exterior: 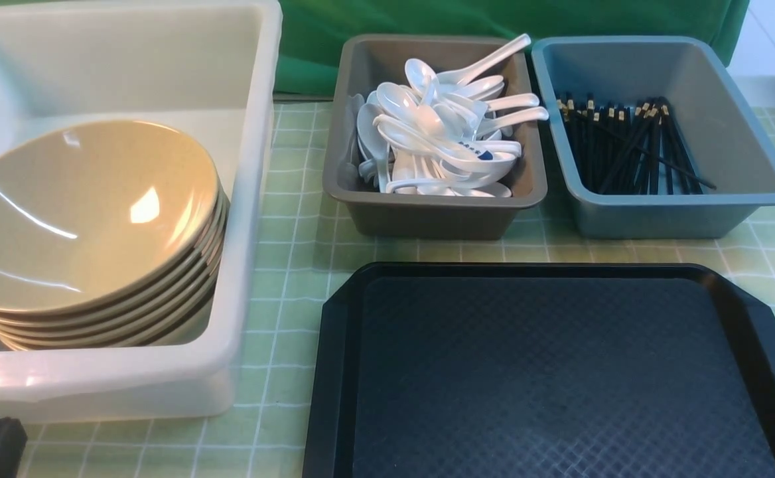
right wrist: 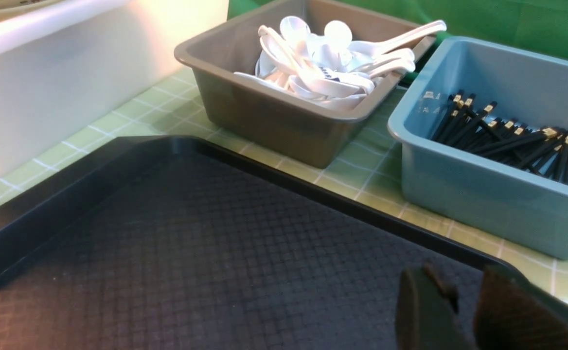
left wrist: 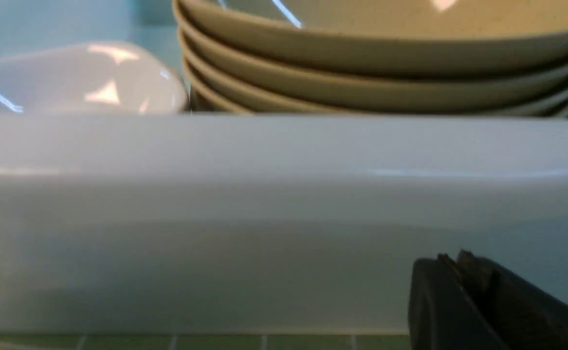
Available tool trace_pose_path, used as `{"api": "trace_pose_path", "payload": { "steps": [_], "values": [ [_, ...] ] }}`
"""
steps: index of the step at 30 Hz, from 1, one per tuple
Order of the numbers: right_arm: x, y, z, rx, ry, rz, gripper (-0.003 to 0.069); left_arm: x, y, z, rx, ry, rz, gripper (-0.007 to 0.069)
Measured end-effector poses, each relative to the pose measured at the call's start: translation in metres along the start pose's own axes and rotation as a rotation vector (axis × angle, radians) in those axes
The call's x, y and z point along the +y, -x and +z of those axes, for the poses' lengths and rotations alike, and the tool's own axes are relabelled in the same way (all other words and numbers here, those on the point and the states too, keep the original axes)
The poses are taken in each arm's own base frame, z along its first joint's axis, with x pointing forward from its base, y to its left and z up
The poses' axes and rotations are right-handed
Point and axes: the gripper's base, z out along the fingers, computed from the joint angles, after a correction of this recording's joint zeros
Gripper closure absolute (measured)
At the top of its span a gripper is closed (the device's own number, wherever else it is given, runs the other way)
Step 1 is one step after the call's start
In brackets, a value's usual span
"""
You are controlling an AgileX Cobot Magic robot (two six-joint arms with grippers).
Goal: On green table put chopsticks spoon bowls plates into blue grey white boxes.
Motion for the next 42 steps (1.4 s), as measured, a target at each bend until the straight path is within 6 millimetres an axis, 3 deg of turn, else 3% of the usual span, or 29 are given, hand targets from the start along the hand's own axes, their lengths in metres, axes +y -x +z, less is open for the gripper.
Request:
{"api": "trace_pose_path", "payload": {
  "steps": [13, 31, 39, 42],
  "values": [
    [0.0, 0.0, 0.0, 0.004, -0.001, 0.001, 0.0474, -0.005, 0.0, 0.0, -0.011, -0.092, -0.003, 0.0627],
    [-0.001, 0.0, 0.0, 0.005, -0.008, -0.023, 0.0456, -0.006, 0.0, 0.0, -0.013, -0.093, -0.002, 0.0627],
    [-0.016, -0.003, -0.008, 0.016, -0.29, -0.06, 0.0447, -0.006, 0.0, 0.0, -0.013, -0.093, -0.002, 0.0627],
    [-0.021, -0.014, -0.011, 0.021, -0.424, -0.048, 0.0443, -0.006, 0.0, 0.0, -0.013, -0.093, -0.002, 0.0627]
  ]
}}
